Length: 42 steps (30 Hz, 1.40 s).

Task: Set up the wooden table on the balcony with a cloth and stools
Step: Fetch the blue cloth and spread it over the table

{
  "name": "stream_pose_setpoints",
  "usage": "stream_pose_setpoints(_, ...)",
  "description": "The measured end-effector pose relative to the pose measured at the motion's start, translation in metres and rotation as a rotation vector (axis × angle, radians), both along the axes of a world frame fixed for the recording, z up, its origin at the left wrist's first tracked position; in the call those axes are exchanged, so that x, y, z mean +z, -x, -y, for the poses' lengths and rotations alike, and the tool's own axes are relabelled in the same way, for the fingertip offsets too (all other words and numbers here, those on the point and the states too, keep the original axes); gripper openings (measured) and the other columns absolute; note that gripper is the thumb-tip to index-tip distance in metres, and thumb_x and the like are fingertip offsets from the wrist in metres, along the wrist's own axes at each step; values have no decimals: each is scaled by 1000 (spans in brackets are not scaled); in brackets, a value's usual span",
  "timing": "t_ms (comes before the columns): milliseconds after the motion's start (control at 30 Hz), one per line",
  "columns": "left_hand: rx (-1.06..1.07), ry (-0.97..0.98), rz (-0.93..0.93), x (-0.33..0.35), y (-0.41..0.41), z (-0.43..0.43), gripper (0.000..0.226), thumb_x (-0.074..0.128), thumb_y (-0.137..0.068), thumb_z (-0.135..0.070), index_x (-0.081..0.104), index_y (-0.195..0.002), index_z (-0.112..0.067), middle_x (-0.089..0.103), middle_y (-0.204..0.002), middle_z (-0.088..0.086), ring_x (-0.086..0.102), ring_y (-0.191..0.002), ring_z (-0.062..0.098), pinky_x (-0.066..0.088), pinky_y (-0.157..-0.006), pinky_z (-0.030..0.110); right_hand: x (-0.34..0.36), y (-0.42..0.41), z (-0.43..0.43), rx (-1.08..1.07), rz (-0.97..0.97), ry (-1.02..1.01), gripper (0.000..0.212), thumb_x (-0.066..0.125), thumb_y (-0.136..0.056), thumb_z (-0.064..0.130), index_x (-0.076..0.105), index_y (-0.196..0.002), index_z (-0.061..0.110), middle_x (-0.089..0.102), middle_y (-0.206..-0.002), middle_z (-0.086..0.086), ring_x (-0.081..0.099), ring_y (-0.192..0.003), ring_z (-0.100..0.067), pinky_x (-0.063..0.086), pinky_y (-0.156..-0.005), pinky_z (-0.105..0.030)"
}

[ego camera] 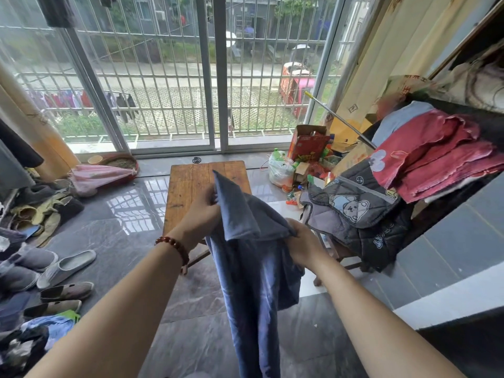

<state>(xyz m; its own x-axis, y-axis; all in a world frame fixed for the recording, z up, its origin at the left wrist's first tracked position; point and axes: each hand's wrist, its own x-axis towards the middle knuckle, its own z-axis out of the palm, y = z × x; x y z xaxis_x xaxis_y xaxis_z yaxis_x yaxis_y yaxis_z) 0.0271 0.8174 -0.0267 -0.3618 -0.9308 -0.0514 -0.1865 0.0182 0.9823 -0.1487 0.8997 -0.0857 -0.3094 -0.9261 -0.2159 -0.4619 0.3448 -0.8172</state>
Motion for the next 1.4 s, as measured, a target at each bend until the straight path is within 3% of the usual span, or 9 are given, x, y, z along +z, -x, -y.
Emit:
stream_pose_setpoints(100,-14,-87,93,-4,-10,-1,19,46,-91,9,56,-99,-5,50,-86,-4,53,-83,16,45,-60,7,9,-7,9,11,-5,57,27,41,-91,1,64,-102,12,62,-89,3,54,-82,-9,36,-52,0)
stream_pose_setpoints(200,-82,-182,48,-11,-22,3,35,45,-91,13,44,-81,-21,44,-78,-7,50,-80,15,45,-52,7,11,-20,19,0,11,99,36,42,-87,-5,65,-106,14,62,-92,4,55,-86,-8,37,-56,1)
stream_pose_setpoints(400,265,142,-89,-15,-38,28,32,67,-78,-7,52,-101,-23,63,-93,-4,60,-84,6,49,-66,17,20,-50,45,52,-23,91,14,61,-86,18,68,-98,17,68,-88,4,62,-81,-10,44,-65,-19)
stream_pose_setpoints(600,-429,287,400,-12,-58,37,65,75,-68,-15,41,-120,-34,57,-93,-19,59,-86,2,46,-70,13,41,-86,72,220,-41,9,16,53,-80,6,61,-92,13,66,-96,-4,60,-93,-21,46,-76,-29)
stream_pose_setpoints(800,-261,402,908,-17,-66,58,11,50,-86,-24,57,-78,-19,56,-68,-5,58,-70,20,45,-58,29,50,-108,86,298,6,69,32,64,-72,9,51,-93,30,60,-97,7,58,-95,-13,43,-80,-23)
stream_pose_setpoints(1000,-69,297,527,-1,-102,72,9,51,-87,-20,60,-85,-19,62,-78,-2,57,-73,18,44,-60,28,26,-116,95,160,-397,-117,16,57,-87,18,67,-97,12,69,-100,-13,64,-96,-31,36,-64,-23)
stream_pose_setpoints(1133,46,186,90,8,-131,86,15,47,-91,-11,62,-95,-12,58,-92,5,57,-78,4,48,-69,23,10,-128,99,39,-367,-146,23,51,-85,10,68,-100,4,68,-107,-19,62,-102,-36,42,-74,-28)
stream_pose_setpoints(1267,185,40,36,6,-166,105,24,41,-75,-26,57,-90,-17,60,-94,9,55,-90,20,45,-80,32,-3,-145,113,-22,-193,-114,23,44,-87,6,64,-88,17,69,-101,-15,63,-97,-32,42,-72,-28)
stream_pose_setpoints(1400,177,-33,80,-5,-194,120,14,57,-84,-5,62,-85,-18,65,-87,5,60,-87,20,50,-77,28,-11,-176,139,-61,53,-56,21,48,-81,25,66,-91,32,71,-98,0,65,-97,-23,51,-91,-45)
